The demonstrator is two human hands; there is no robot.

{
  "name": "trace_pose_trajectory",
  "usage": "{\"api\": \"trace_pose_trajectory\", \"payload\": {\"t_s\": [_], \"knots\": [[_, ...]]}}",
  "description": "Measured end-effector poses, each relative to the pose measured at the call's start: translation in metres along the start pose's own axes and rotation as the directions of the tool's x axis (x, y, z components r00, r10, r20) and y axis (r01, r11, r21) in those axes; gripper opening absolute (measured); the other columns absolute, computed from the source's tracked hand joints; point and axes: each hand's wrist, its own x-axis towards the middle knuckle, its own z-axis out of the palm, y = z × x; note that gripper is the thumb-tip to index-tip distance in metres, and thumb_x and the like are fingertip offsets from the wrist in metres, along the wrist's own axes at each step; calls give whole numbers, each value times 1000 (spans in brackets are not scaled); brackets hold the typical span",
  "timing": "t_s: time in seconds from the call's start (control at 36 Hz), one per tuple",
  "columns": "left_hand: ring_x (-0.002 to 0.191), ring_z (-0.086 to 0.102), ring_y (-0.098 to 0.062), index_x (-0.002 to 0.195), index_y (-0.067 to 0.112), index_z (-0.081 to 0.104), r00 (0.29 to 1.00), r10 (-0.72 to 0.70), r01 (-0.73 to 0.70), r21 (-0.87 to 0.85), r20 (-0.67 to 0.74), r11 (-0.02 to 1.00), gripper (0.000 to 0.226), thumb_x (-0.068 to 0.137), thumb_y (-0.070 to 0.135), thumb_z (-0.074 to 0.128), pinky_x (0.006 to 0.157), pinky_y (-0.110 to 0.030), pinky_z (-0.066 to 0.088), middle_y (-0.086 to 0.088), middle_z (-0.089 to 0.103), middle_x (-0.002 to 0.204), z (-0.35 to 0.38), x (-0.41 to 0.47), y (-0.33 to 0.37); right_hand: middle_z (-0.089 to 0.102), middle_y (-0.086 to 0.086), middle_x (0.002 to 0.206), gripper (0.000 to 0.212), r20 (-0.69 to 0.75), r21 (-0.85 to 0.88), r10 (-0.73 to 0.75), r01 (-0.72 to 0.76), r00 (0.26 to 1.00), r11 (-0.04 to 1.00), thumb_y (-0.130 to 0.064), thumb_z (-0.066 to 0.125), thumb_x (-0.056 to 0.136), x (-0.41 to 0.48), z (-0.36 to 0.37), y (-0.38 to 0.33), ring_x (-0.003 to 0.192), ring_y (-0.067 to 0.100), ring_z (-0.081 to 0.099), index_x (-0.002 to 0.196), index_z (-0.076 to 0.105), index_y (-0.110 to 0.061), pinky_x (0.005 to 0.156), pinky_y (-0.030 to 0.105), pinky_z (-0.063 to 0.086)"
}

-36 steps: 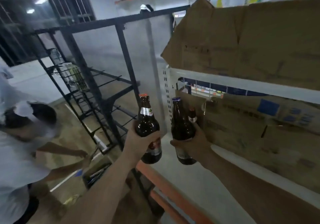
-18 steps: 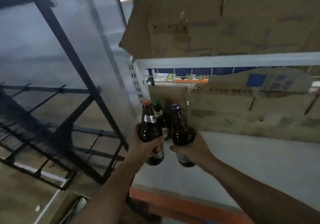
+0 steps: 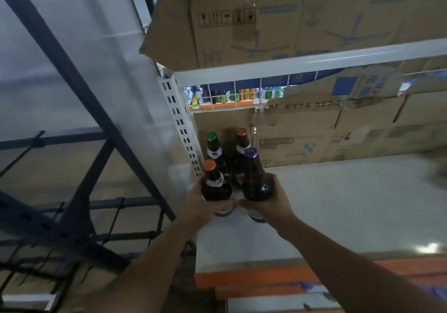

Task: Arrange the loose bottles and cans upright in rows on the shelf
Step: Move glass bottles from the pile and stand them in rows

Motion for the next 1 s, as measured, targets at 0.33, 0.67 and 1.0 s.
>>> {"api": "trace_pose_trajectory", "payload": {"t_s": [0.33,0.67,1.0], "knots": [[122,58,-15,129,31,45,999,-23,25,90,-23,996,94,54,13,99,109,-52,47,15,63,122,-7,11,-4,55,3,127,81,-23,-49,12,-13,1000,999,-39,101,49,29,14,18,109,19,63,112,51,-45,64,21,59],[126,56,-12,125,32,41,998,41,-32,169,-53,985,86,59,21,95,103,-43,54,12,56,129,8,6,-20,47,-3,132,91,137,-246,-57,89,989,965,-7,94,64,34,1,44,128,27,50,128,37,-40,93,47,59],[103,53,26,113,46,41,990,26,-70,329,139,942,67,78,12,86,90,-11,48,41,60,110,-17,5,-2,49,-1,121,83,40,-397,-125,131,991,908,-30,97,62,35,12,35,108,18,54,120,36,-31,86,36,54]]}}
